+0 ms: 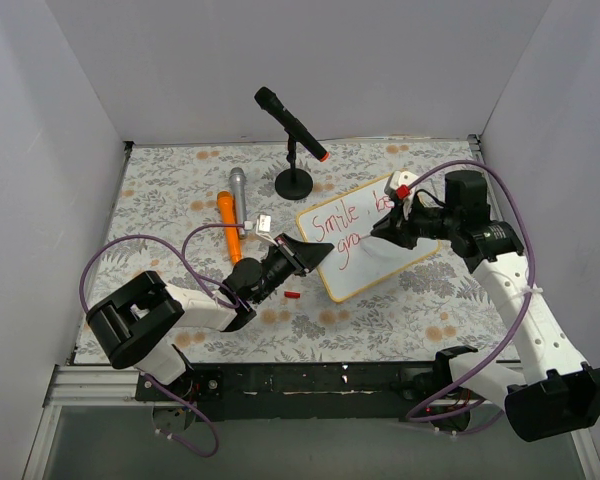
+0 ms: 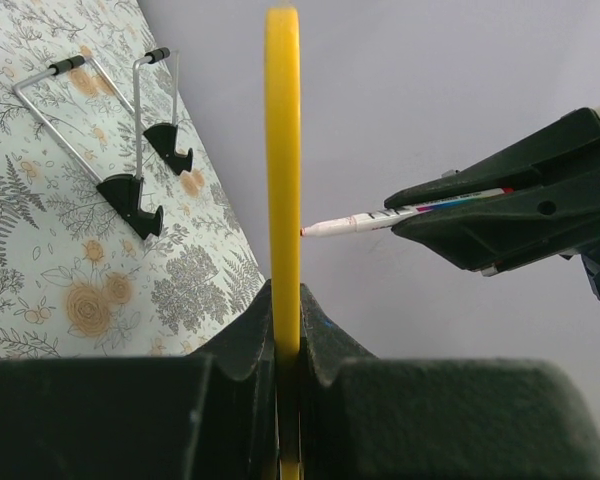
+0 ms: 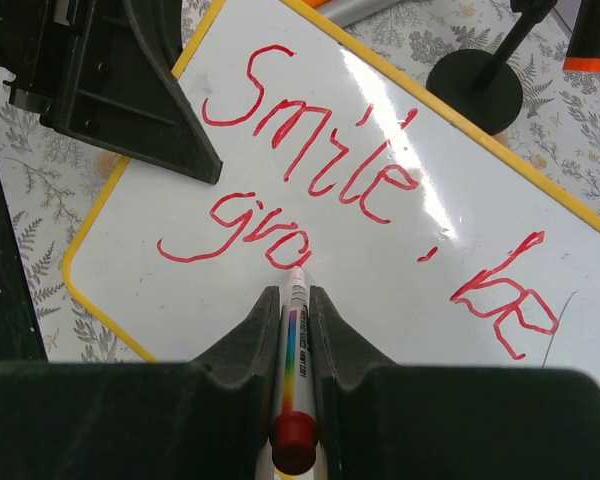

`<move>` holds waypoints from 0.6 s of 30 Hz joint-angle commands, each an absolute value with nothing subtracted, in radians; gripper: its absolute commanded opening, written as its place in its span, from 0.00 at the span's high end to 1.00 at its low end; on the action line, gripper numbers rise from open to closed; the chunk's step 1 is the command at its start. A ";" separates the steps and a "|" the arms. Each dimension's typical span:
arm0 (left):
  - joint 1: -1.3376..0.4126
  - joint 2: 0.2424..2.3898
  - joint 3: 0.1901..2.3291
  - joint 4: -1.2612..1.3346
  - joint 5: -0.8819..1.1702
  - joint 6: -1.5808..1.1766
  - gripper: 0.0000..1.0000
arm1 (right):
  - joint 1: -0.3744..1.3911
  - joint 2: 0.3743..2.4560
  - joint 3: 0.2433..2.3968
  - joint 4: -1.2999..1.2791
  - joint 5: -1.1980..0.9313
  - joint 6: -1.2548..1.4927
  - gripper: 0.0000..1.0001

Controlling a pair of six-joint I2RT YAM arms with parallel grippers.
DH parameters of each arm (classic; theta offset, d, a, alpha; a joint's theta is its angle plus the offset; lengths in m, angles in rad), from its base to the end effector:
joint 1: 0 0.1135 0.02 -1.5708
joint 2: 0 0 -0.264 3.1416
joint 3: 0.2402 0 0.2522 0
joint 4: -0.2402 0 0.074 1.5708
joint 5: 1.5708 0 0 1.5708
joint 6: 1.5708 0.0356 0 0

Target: Write a sentence on the whiteboard

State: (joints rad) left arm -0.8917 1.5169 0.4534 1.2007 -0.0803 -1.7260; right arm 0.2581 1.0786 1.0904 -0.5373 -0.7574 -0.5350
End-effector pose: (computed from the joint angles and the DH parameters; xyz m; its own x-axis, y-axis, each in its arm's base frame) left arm 0.1817 -0.2205 0.2071 -0.7303 -0.6632 0.1640 -0.0273 -0.2115 -0.9770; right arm 0.2121 0.0813 0.3589 -0.0297 -0.3910 -0.9199 -0.9012 0.4086 -0.1446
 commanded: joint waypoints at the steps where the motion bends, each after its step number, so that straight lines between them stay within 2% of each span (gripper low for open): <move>1: -0.885 1.479 0.472 1.664 -0.083 -1.746 1.00 | 0.258 1.040 1.078 -0.577 -0.739 -0.564 0.99; 18: -0.885 1.483 0.476 1.663 -0.075 -1.755 1.00 | 0.252 1.094 1.151 -0.489 -0.762 -0.512 0.99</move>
State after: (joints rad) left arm -0.8890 1.5169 0.4534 1.2053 -0.0765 -1.7298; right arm 0.2554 1.0794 1.1095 -0.5533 -0.7403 -0.5373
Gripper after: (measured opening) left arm 0.040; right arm 0.183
